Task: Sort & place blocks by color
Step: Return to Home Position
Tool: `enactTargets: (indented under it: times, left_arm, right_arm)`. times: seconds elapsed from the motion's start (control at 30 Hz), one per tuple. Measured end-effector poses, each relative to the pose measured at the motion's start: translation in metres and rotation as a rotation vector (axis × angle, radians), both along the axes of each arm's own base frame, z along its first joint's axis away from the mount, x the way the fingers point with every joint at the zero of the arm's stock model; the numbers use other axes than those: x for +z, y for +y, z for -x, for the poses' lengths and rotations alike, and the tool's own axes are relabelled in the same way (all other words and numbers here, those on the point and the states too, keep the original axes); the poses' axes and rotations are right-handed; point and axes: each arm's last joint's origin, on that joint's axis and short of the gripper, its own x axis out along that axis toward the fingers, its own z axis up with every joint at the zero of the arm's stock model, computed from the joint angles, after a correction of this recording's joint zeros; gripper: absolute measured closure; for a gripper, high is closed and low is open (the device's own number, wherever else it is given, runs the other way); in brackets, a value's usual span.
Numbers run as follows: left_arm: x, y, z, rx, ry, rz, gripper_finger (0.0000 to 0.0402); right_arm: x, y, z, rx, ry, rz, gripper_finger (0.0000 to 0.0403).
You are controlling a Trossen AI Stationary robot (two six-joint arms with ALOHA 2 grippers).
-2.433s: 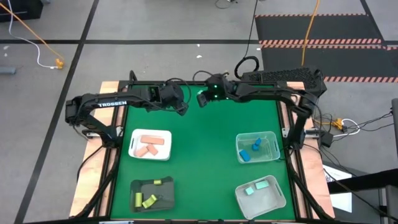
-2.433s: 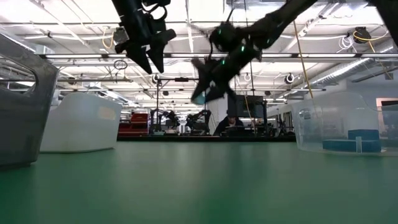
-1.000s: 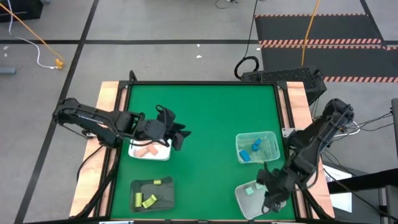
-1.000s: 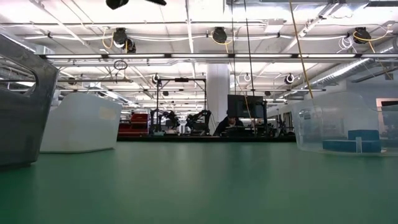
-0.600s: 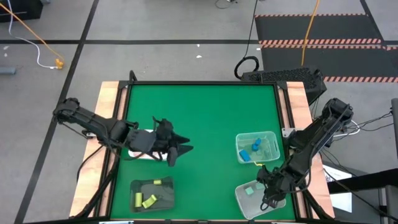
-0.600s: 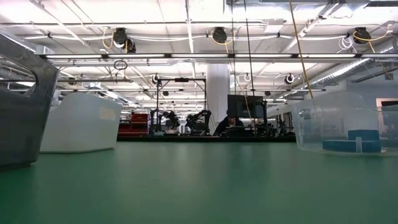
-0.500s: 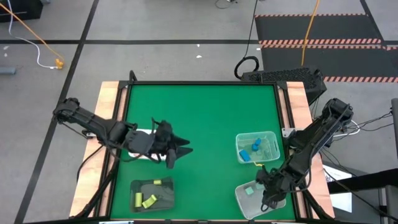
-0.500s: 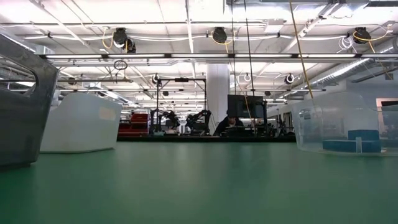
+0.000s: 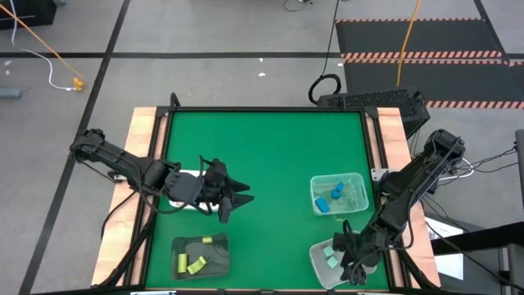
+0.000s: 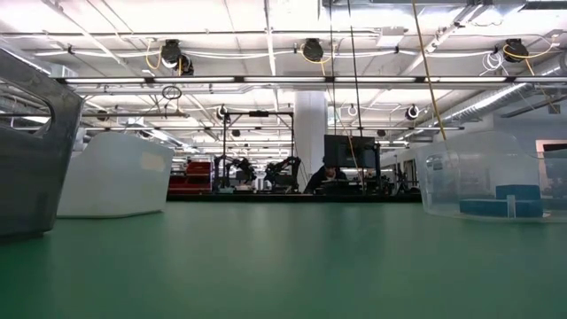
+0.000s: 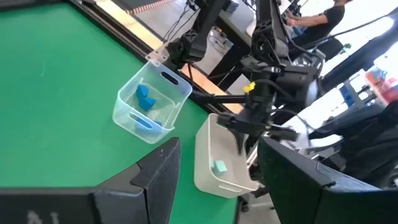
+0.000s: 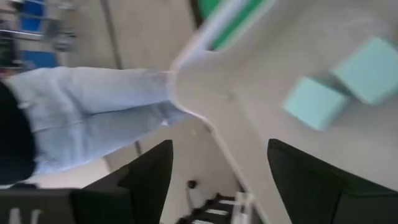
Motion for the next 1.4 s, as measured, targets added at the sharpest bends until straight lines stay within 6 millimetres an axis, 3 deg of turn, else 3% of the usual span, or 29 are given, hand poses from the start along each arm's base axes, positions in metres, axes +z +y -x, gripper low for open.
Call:
enactTargets:
  times: [0.27,0.4,0.6,0.77,0.9,1.17,1.4]
  left_arm:
    - [0.013,-0.003,0.018,-0.094,-0.034,-0.148,0.0186]
    - [0.019,-0.001,0.025,-0.114,-0.054,-0.197,0.0186]
    - [0.036,0.016,0.048,-0.103,-0.092,-0.221,0.0185]
    - [0.055,0.036,0.087,-0.097,-0.136,-0.236,0.0186]
    - [0.061,0.048,0.113,-0.099,-0.138,-0.244,0.0186]
    - [0.062,0.065,0.147,-0.056,-0.098,-0.272,0.0186]
    - [0.059,0.085,0.185,0.008,-0.068,-0.25,0.0186]
  right_arm:
    - [0.01,0.009,-0.002,0.049,-0.034,-0.142,0.0153]
    - [0.01,0.006,-0.006,-0.056,-0.109,-0.083,0.0153]
    - [0.024,-0.005,-0.008,-0.08,-0.379,0.074,0.0153]
    - [0.048,-0.027,-0.004,-0.129,-0.596,0.179,0.0153]
    - [0.053,-0.053,0.005,-0.158,-0.688,0.229,0.0153]
    - [0.032,-0.107,0.029,-0.29,-0.769,0.238,0.0153]
    - [0.018,-0.127,0.04,-0.334,-0.952,0.227,0.0153]
